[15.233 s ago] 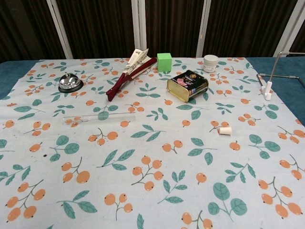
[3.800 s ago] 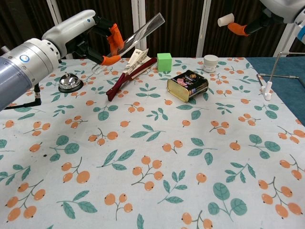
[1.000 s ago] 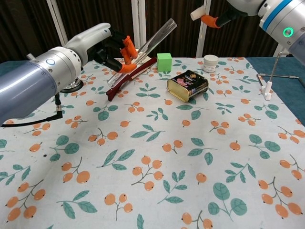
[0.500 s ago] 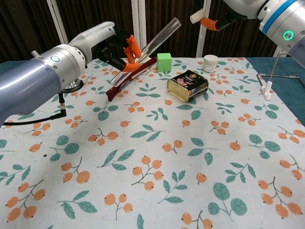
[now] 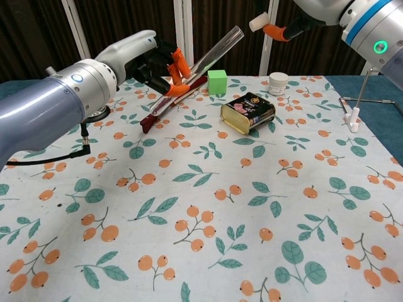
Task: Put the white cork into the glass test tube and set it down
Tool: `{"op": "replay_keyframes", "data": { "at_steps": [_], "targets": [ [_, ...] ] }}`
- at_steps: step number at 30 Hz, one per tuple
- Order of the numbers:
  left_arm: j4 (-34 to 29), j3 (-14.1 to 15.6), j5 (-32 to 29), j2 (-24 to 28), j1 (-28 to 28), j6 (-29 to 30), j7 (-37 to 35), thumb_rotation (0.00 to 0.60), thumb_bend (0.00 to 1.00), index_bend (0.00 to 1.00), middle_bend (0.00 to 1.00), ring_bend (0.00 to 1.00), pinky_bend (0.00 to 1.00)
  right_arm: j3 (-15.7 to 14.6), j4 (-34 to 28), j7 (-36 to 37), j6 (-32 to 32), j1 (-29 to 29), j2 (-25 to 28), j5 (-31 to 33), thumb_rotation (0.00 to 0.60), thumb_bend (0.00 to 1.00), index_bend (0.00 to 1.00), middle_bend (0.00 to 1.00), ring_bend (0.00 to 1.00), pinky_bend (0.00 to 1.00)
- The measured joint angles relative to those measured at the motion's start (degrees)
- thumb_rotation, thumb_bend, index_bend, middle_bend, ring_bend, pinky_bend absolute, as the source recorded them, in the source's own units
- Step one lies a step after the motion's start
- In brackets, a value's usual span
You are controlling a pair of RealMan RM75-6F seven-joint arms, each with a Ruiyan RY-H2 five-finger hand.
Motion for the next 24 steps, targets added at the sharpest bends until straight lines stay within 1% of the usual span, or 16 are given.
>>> {"op": "replay_keyframes", "data": {
  "at_steps": [24],
  "targets": [
    [-0.58,-0.06,-0.75,0.15,-0.33,-0.02,0.35,0.6,0.58,0.62,0.67,0.21,0.08,-0.56,-0.24,0.52,-0.06,-0.03,-0.27,-0.26,0.6,0.43,0.66,0.23,0.0,0.0]
  ]
}}
